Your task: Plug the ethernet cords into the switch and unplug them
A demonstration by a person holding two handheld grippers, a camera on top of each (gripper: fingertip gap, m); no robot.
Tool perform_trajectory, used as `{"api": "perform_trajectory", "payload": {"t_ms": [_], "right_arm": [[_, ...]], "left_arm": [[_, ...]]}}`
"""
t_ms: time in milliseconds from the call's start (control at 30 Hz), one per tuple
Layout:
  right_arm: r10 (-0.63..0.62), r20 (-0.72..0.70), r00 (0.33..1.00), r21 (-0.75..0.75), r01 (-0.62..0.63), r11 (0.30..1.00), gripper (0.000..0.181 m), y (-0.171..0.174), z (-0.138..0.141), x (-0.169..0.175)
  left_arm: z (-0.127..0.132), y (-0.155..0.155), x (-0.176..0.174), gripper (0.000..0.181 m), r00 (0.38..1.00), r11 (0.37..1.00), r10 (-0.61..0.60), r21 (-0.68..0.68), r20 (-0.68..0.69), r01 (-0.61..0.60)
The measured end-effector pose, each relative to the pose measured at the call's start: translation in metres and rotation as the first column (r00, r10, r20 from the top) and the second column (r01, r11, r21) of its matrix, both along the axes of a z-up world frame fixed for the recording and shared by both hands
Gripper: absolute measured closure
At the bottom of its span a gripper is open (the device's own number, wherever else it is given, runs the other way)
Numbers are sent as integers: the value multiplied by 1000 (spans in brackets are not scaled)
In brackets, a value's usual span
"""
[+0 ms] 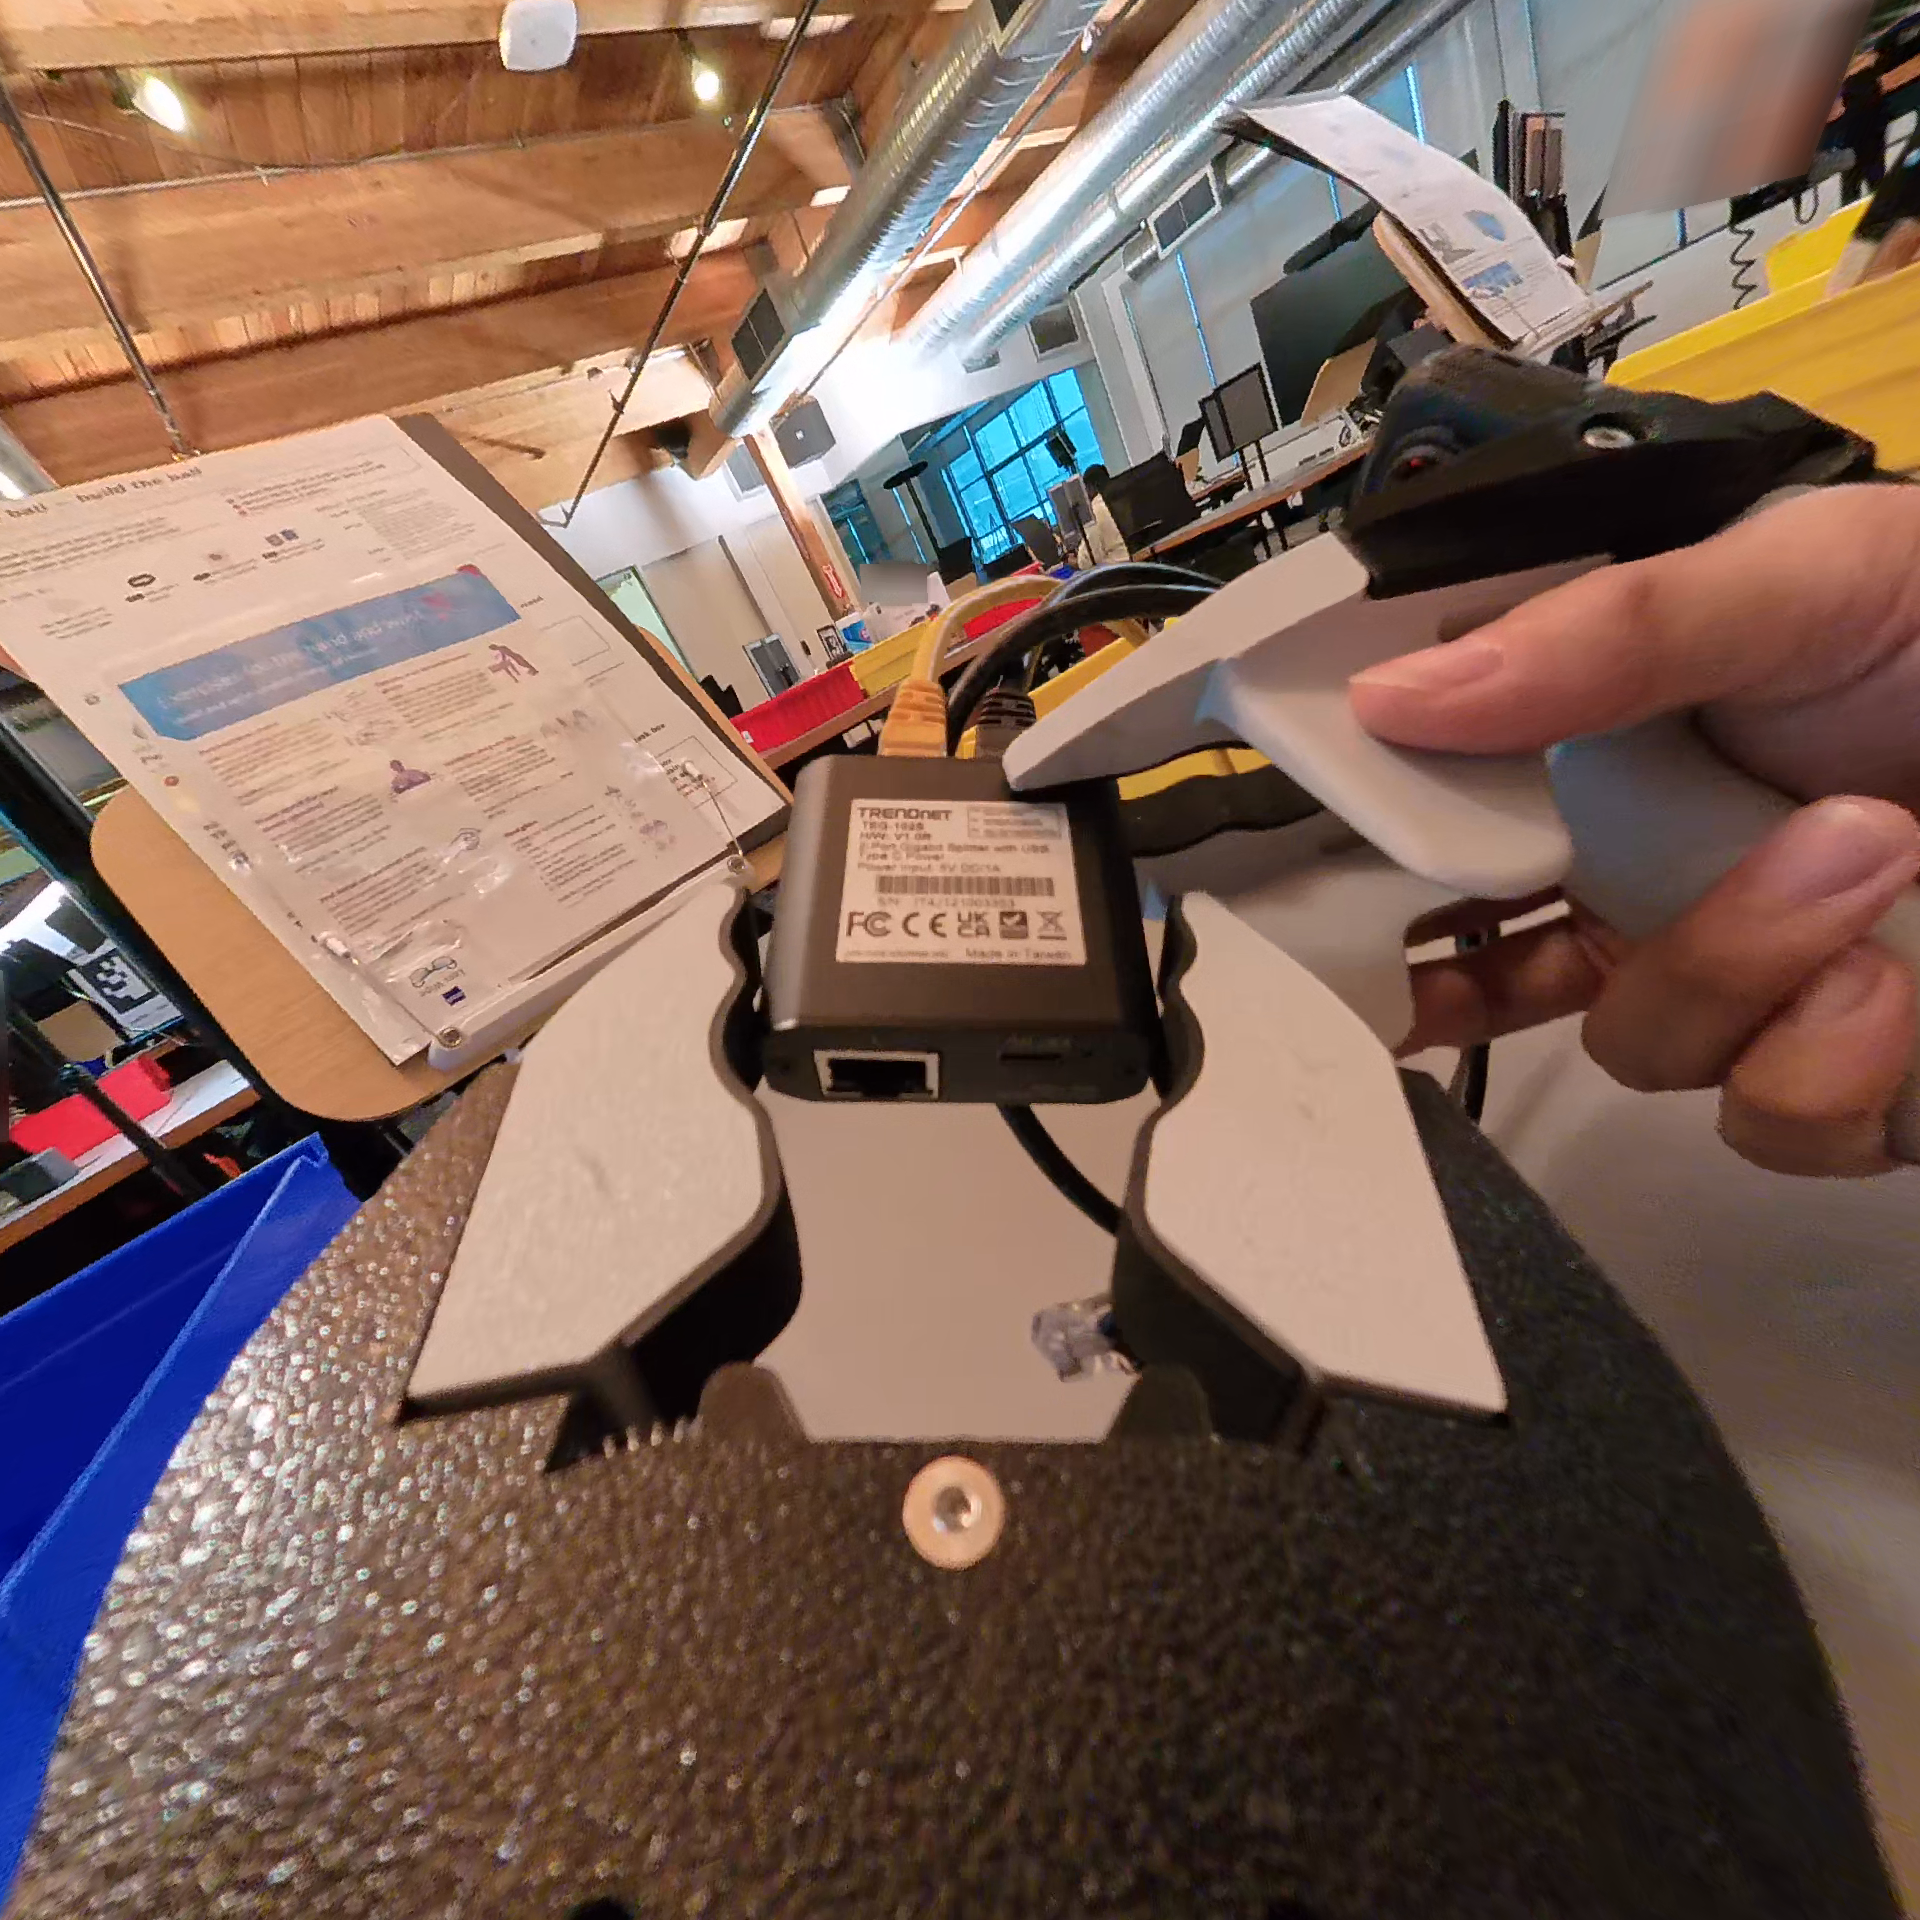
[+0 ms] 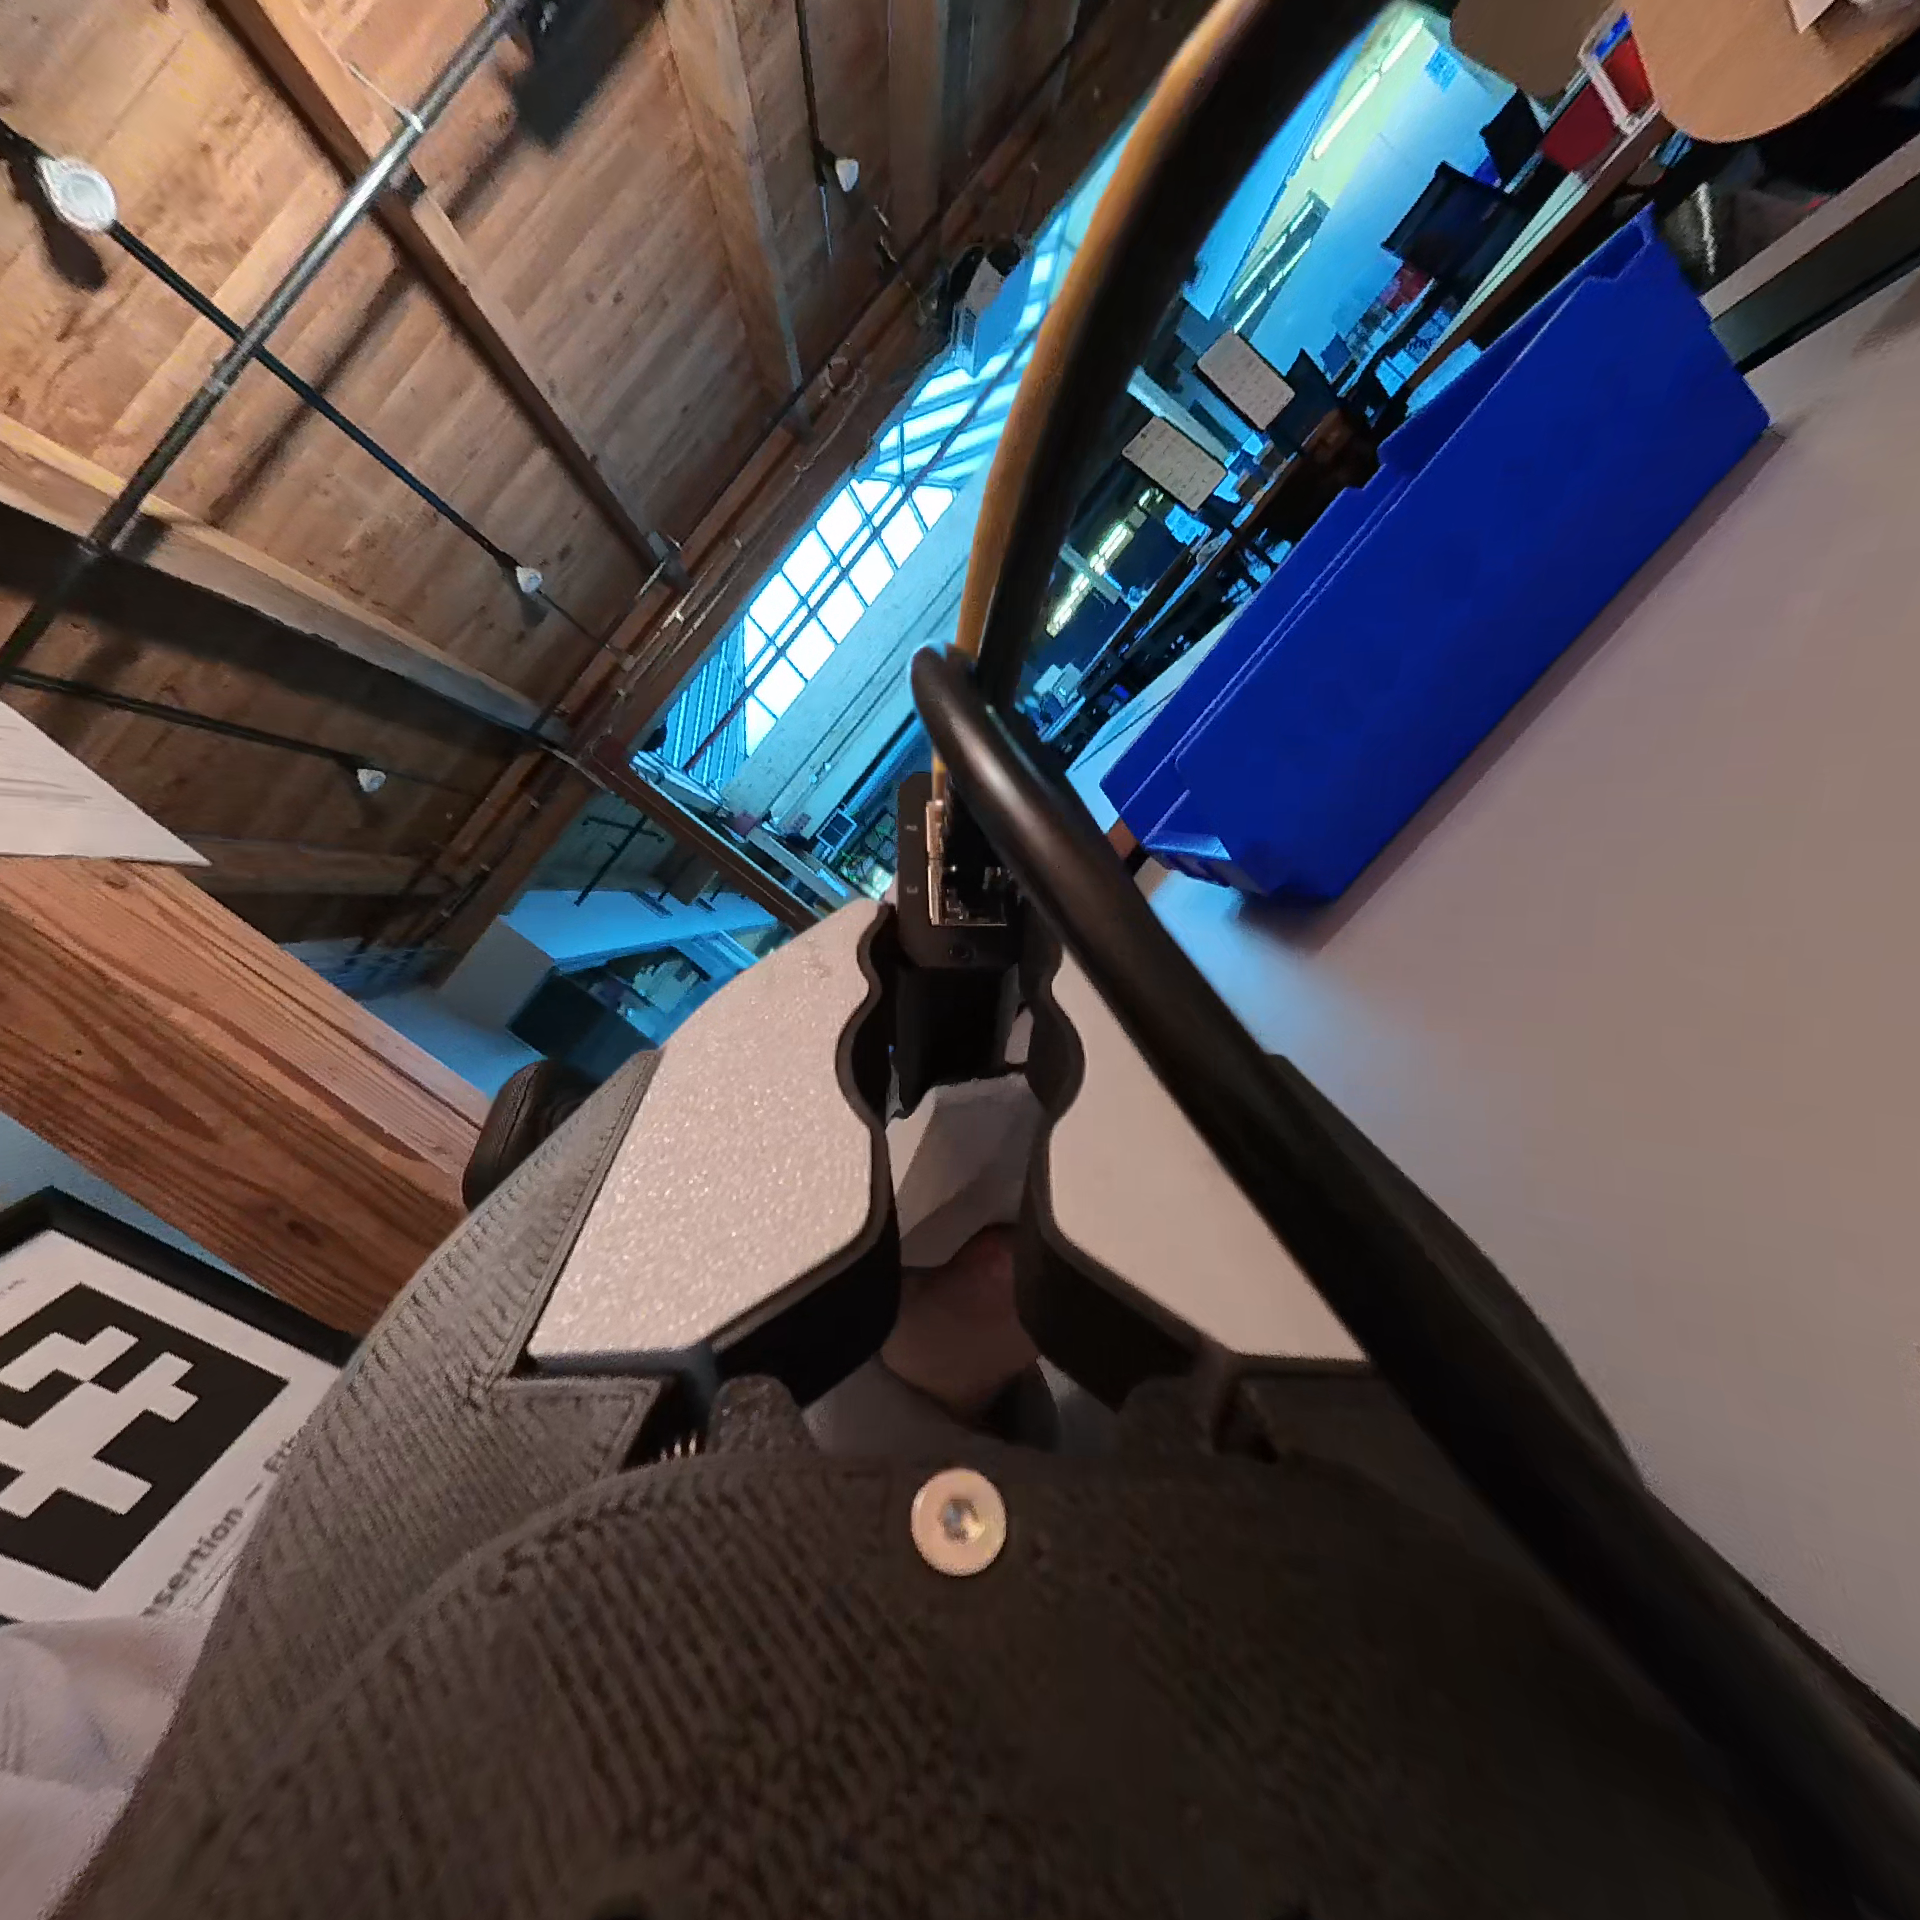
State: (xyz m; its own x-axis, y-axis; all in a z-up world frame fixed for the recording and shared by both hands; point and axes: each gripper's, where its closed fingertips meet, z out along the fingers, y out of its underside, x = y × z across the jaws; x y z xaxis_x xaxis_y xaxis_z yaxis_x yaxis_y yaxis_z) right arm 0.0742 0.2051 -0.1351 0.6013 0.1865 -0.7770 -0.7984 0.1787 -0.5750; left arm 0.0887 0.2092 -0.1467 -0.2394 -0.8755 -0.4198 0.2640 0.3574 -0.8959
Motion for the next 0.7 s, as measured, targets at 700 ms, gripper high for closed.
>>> {"api": "perform_trajectory", "payload": {"t_ms": [700], "right_arm": [[-2, 45, 999, -11, 3, 1000, 152, 1, 1, 0]], "left_arm": [[4, 11, 0, 108, 995, 988, -56, -150, -77, 44]]}}
